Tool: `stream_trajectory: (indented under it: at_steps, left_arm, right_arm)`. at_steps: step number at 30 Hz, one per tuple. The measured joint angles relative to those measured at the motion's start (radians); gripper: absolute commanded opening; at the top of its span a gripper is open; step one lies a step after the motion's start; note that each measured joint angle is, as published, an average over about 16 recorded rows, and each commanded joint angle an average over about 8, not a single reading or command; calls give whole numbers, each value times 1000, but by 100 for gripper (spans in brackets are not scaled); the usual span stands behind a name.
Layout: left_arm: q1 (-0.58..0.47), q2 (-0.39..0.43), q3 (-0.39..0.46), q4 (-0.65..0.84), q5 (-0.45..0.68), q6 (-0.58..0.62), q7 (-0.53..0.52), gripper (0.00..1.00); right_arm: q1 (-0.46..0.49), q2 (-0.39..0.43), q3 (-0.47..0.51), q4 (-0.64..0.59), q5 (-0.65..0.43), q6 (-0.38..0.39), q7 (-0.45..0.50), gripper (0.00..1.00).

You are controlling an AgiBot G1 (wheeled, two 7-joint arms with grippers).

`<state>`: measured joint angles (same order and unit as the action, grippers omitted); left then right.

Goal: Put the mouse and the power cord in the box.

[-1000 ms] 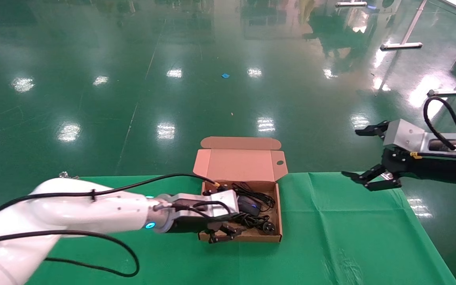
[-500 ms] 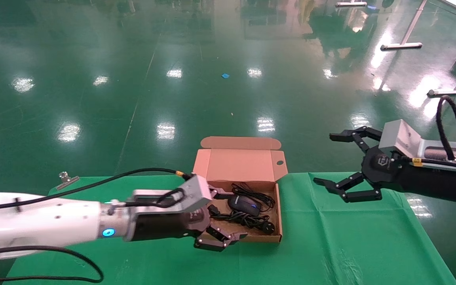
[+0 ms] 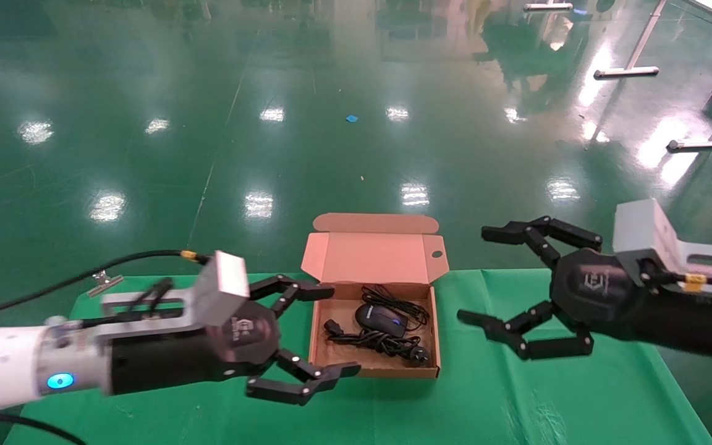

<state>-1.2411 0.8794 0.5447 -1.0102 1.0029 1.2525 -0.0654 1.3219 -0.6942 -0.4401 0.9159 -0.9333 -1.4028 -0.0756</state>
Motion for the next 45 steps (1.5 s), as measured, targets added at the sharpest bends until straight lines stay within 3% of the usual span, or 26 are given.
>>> stream_trajectory:
  at_steps: [14, 23, 45]
  left_arm:
    - [111, -179, -176, -182, -181, 162, -81, 100]
    - [164, -265, -263, -272, -269, 241, -119, 100]
    - [170, -273, -270, -279, -278, 248, -124, 100]
  right_arm:
    - [-176, 59, 114, 262, 144, -66, 187, 100]
    - [-248, 82, 160, 373, 203, -92, 258, 100]
    - [-252, 84, 163, 376, 206, -94, 264, 100]
